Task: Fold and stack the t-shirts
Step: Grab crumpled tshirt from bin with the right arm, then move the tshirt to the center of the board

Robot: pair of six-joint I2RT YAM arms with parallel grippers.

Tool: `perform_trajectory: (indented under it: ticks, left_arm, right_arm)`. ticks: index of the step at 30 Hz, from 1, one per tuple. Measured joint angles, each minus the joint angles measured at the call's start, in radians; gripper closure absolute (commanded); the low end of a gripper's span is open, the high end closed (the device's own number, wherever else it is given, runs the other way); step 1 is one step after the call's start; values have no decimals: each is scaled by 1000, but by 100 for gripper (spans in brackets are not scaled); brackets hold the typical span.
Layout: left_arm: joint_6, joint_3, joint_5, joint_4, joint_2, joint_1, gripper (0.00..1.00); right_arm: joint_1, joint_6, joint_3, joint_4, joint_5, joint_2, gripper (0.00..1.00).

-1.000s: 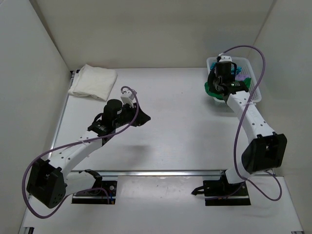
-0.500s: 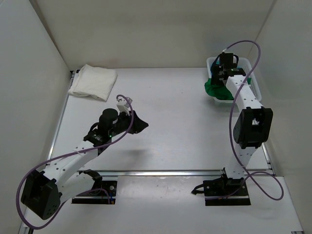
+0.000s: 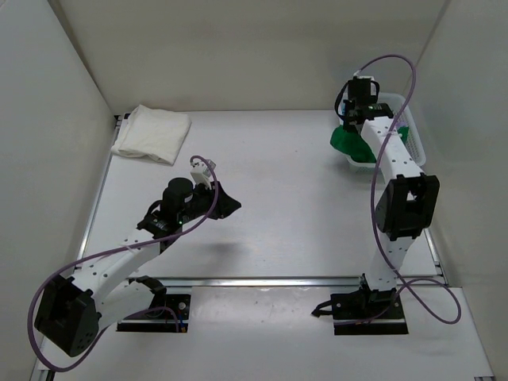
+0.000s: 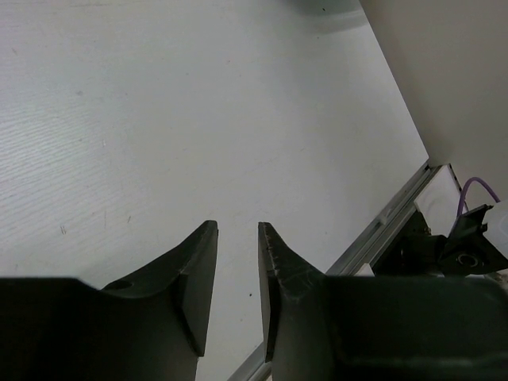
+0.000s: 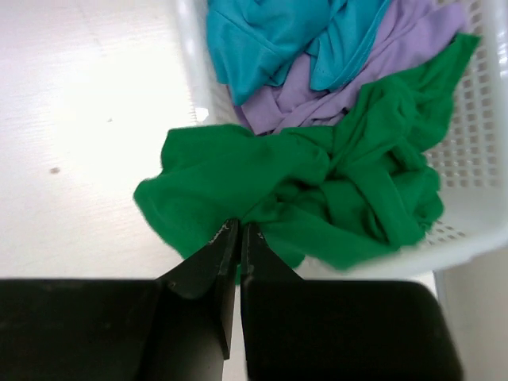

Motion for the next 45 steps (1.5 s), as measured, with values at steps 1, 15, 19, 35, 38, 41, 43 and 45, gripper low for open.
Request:
perform_trajectory:
  ticks: [1, 15, 19, 35, 38, 41, 43, 45]
  left_arm:
    - [0, 0, 0, -2, 0, 0, 61]
    - [0, 104, 58, -111, -21, 309, 30]
    - [0, 125, 74, -165, -38, 412, 30]
    - [68, 100, -11, -276, -32, 330, 34]
    - [87, 102, -38, -300, 5, 195, 34]
    - [108, 103, -64, -341, 32, 98, 30]
    - [119, 92, -79, -366, 33, 56, 27]
    - [124, 63, -88, -381, 20, 48, 27]
  right_arm:
    - [18, -6, 0, -4, 19, -22, 99]
    - [640, -195, 166, 135, 161, -549, 100]
    - [518, -145, 262, 137, 34, -563, 97]
    - [141, 95, -923, 154, -388, -890, 62]
    - [233, 103, -958, 145, -370, -958, 81]
    - [343, 140, -1051, 146, -356, -1006, 56]
    - [411, 179, -1139, 151, -363, -1015, 49]
    - [469, 211, -1215, 154, -371, -999, 49]
